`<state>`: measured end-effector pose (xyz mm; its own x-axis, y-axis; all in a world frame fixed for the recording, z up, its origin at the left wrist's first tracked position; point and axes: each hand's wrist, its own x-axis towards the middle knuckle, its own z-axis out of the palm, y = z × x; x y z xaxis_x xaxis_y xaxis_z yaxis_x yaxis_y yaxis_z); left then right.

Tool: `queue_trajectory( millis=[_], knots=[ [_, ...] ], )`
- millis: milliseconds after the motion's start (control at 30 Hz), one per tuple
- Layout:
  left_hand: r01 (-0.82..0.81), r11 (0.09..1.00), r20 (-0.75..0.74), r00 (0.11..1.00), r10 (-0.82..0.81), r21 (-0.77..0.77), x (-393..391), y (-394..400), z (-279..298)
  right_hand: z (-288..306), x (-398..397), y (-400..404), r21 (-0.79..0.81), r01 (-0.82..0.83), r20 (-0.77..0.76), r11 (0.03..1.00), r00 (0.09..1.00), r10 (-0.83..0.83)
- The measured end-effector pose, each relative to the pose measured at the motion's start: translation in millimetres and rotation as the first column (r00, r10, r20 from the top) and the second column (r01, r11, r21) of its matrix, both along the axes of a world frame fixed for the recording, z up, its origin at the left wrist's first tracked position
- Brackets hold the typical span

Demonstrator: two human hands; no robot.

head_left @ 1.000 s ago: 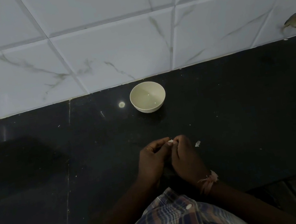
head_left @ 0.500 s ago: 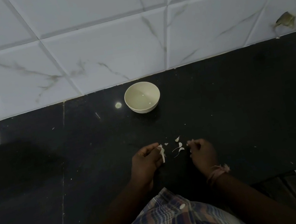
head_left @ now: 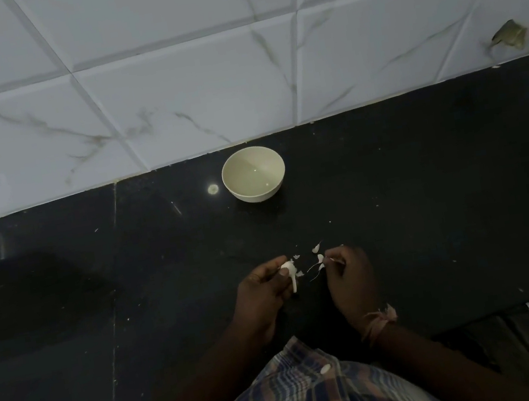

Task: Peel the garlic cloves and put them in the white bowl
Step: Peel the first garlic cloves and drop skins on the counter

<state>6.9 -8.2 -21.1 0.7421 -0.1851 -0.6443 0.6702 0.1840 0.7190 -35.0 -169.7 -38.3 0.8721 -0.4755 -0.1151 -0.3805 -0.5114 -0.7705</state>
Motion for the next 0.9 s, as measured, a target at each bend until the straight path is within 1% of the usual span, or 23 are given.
queue_trajectory(
  millis=[33,133,167,267,433,533,667,733,800,833,900],
  knots=[
    [0.006,1.000,0.006,1.000,-0.006,0.003,0,1,0,5,-1,6,0.013,-0.050,0.023,0.999,0.999,0.050],
    [0.022,1.000,0.046,0.999,-0.022,-0.015,-2,2,3,18,1,27,0.130,-0.163,0.062,0.978,0.986,0.156],
    [0.022,1.000,0.059,0.998,-0.020,-0.023,-3,2,5,20,2,33,0.164,-0.163,0.069,0.973,0.986,0.153],
    [-0.006,0.999,0.080,0.997,0.009,-0.035,-5,2,8,24,7,38,0.304,-0.086,0.046,0.949,0.996,0.076],
    [-0.045,0.997,0.099,0.994,0.051,-0.059,-6,3,12,29,9,37,0.501,-0.026,0.022,0.865,1.000,0.017],
    [-0.050,0.998,0.137,0.989,0.053,-0.024,-6,5,15,30,9,38,0.518,-0.027,0.033,0.855,0.999,0.011],
    [-0.005,0.997,0.216,0.976,-0.010,0.071,-8,6,17,33,11,36,0.565,0.012,-0.005,0.825,1.000,-0.012],
    [0.005,0.992,0.256,0.966,-0.038,0.129,-8,5,17,34,12,35,0.563,0.032,-0.013,0.826,0.999,-0.030],
    [0.007,0.991,0.273,0.961,-0.045,0.136,-9,4,16,36,13,34,0.552,0.027,-0.013,0.833,1.000,-0.023],
    [0.006,0.991,0.276,0.960,-0.044,0.136,-9,4,16,37,14,33,0.524,0.014,-0.017,0.852,1.000,-0.006],
    [0.006,0.988,0.279,0.959,-0.049,0.154,-10,3,15,35,13,34,0.383,-0.040,-0.051,0.923,0.997,0.065]
  ],
)
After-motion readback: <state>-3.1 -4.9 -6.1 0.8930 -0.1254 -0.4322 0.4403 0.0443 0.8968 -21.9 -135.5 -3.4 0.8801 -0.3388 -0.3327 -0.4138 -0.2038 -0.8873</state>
